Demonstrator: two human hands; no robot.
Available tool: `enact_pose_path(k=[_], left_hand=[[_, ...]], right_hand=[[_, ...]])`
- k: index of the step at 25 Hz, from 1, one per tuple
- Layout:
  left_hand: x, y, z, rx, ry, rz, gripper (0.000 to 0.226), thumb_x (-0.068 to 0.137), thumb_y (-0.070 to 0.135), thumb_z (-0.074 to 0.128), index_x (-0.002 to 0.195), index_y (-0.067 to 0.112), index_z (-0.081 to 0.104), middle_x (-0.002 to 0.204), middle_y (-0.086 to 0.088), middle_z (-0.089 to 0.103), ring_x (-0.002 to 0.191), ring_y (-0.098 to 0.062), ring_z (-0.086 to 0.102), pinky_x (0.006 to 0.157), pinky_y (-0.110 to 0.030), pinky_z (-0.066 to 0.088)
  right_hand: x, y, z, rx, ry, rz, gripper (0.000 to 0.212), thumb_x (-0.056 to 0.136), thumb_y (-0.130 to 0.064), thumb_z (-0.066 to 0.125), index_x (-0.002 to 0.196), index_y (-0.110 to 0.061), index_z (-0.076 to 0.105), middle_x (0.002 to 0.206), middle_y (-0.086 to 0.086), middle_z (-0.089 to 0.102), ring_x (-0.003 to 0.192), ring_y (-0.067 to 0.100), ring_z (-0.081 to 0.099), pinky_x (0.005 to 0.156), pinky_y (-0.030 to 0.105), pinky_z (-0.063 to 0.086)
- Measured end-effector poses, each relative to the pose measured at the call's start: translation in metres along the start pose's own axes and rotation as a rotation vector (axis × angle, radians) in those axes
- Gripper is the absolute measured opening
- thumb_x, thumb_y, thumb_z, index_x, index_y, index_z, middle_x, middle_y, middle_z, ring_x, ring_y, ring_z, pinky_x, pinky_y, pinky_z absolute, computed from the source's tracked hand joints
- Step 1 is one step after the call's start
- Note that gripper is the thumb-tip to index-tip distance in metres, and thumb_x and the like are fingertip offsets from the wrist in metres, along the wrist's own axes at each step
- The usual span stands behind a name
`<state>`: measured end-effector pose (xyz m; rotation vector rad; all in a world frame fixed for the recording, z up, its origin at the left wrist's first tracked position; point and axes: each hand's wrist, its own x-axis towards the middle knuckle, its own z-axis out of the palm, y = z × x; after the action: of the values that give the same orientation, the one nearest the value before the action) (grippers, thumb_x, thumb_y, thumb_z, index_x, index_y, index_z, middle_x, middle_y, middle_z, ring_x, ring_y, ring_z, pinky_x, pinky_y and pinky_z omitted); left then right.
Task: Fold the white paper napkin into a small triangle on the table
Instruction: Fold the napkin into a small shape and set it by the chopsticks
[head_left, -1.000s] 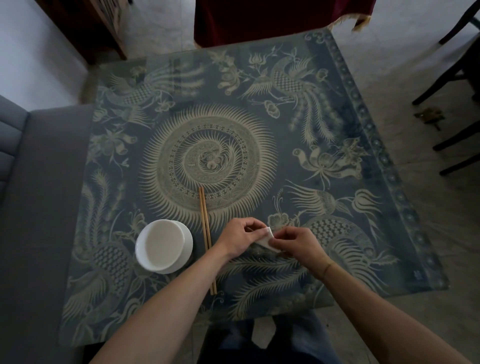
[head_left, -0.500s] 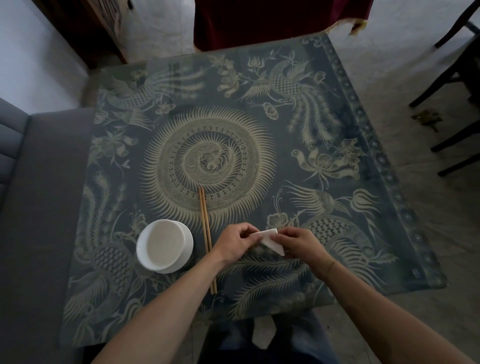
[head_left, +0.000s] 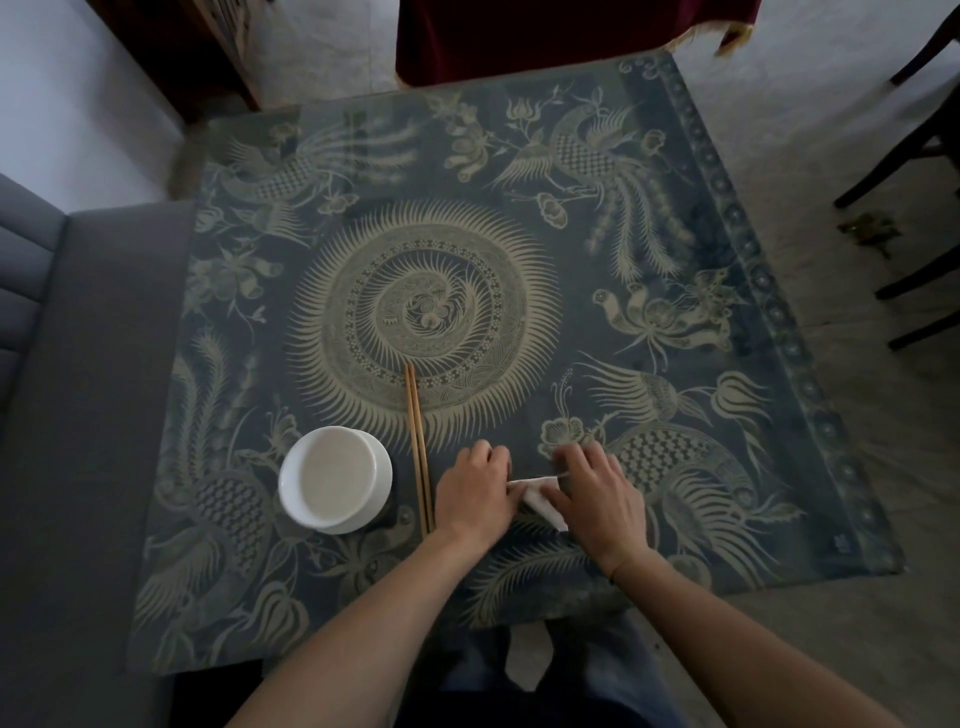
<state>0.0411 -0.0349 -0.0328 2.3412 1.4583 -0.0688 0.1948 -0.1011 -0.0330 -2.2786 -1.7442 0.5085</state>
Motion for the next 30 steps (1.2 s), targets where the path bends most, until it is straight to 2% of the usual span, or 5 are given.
enact_pose_path(k=[5,10,16,22,30], left_hand=[[-0.028,-0.008,0.021,0.065,0.18,0.272,0.031,0.093,0.019,0.063,0.123,0.015,0.058,0.12,-0.006,0.057,0.109,-0.027,0.057,0.084,-0.039,0.048],[-0.057,-0.015,0.035,0.155,0.012,0.522,0.055,0.098,0.03,0.044,0.148,0.008,0.036,0.157,-0.009,0.034,0.145,-0.024,0.028,0.116,-0.046,0.029],[-0.06,-0.01,0.028,0.25,-0.141,0.465,0.064,0.096,0.043,0.039,0.15,0.008,0.033,0.159,-0.01,0.027,0.147,-0.023,0.023,0.115,-0.054,0.027],[-0.064,-0.017,0.03,0.225,-0.204,0.358,0.071,0.097,0.047,0.034,0.155,0.012,0.011,0.163,-0.004,0.004,0.15,-0.02,0.0,0.116,-0.049,0.003],[-0.066,-0.011,0.026,0.185,-0.203,0.259,0.073,0.095,0.046,0.033,0.155,0.01,0.013,0.163,-0.005,0.005,0.15,-0.02,0.009,0.118,-0.047,0.003]], right_hand=[[-0.03,0.027,0.008,-0.258,0.024,-0.449,0.053,0.082,-0.029,0.07,0.131,-0.012,0.057,0.137,0.007,0.057,0.124,0.031,0.054,0.091,0.045,0.05],[-0.045,0.031,0.013,-0.341,-0.174,-0.405,0.061,0.093,-0.044,0.036,0.146,-0.012,0.041,0.154,0.006,0.037,0.14,0.031,0.035,0.106,0.053,0.041],[-0.049,0.035,0.006,-0.413,-0.266,-0.451,0.066,0.095,-0.051,0.03,0.148,-0.012,0.034,0.157,0.005,0.031,0.144,0.03,0.026,0.108,0.053,0.022],[-0.05,0.037,-0.003,-0.436,-0.323,-0.439,0.067,0.095,-0.055,0.028,0.149,-0.016,0.032,0.157,0.004,0.028,0.144,0.031,0.025,0.109,0.055,0.017],[-0.05,0.03,-0.006,-0.438,-0.374,-0.398,0.07,0.092,-0.055,0.029,0.147,-0.013,0.037,0.156,0.007,0.032,0.141,0.032,0.033,0.107,0.057,0.037]])
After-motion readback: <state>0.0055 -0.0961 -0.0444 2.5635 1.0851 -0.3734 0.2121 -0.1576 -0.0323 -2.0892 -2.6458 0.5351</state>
